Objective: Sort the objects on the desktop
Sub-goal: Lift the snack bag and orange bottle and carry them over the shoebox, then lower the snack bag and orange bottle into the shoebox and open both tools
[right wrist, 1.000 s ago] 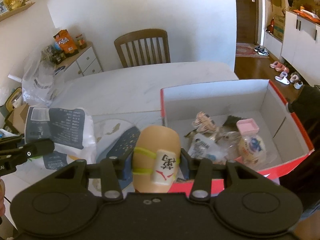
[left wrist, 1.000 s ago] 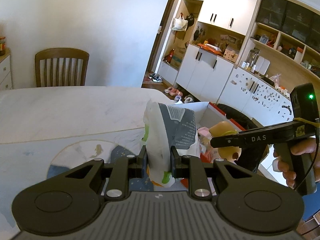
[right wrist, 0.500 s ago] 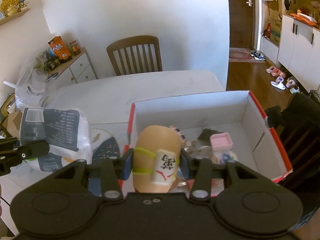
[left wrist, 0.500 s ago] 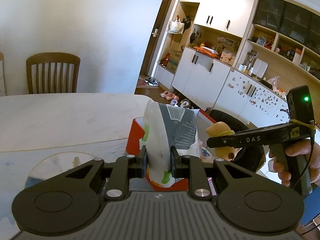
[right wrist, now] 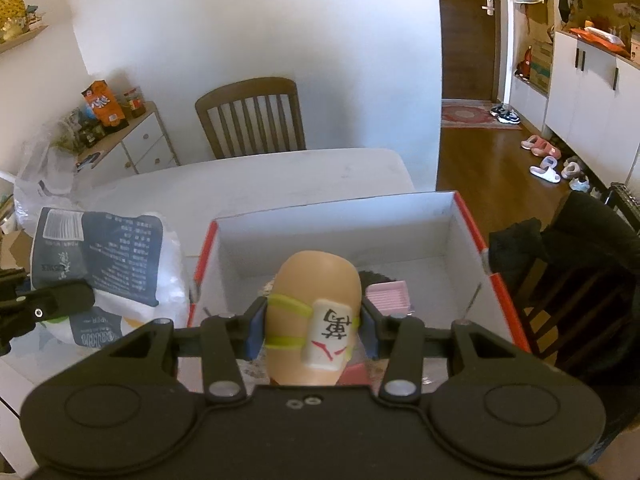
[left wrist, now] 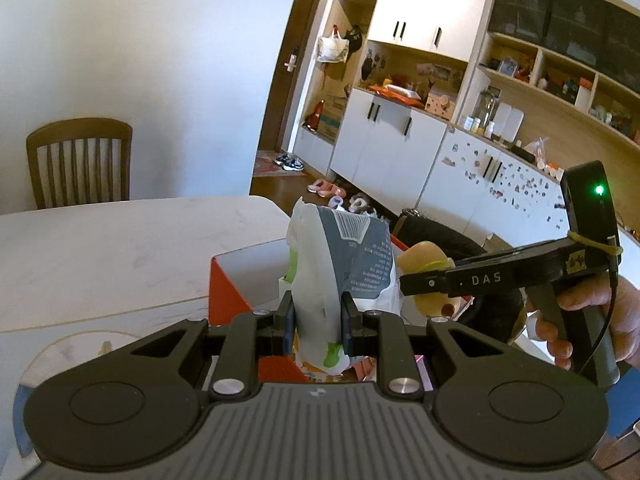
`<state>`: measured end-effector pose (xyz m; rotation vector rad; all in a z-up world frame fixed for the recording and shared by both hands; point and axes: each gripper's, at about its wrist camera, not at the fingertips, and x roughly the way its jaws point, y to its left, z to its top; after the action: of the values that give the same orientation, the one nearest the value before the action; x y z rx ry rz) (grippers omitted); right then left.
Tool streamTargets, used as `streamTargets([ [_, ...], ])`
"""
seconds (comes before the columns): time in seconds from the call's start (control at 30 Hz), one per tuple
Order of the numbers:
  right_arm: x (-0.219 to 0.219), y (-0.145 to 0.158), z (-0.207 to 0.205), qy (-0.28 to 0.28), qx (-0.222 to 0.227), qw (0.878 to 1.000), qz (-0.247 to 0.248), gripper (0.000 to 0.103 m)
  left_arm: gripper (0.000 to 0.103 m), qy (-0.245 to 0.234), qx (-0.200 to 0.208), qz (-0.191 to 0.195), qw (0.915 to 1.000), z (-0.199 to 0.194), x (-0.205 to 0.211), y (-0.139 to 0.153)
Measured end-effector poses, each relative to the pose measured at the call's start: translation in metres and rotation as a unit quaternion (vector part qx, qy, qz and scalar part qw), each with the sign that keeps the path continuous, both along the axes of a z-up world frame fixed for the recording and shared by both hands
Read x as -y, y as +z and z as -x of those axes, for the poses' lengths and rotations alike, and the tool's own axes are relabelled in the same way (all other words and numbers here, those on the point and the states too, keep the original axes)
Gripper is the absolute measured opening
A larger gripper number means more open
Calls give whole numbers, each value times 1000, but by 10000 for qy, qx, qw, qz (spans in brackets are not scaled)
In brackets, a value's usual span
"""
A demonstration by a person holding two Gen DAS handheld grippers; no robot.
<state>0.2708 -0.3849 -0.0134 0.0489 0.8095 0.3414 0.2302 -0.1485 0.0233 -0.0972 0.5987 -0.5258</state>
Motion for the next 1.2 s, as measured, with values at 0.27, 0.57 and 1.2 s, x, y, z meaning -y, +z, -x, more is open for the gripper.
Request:
streamTargets([
  [0.27,17,-9,-14,-111,-28,9999,114,45,21,-116,-237,-227,9994,-26,25,-15],
  [0.57,20,-29,-33,-102,-220,9990,369,45,21,-310,-455,-565,9969,-60,56,-32],
  [1.2,2,-78,-42,264,-708,9941,776,45,20,-320,-1213,-1177,9851,-112,84,-71],
])
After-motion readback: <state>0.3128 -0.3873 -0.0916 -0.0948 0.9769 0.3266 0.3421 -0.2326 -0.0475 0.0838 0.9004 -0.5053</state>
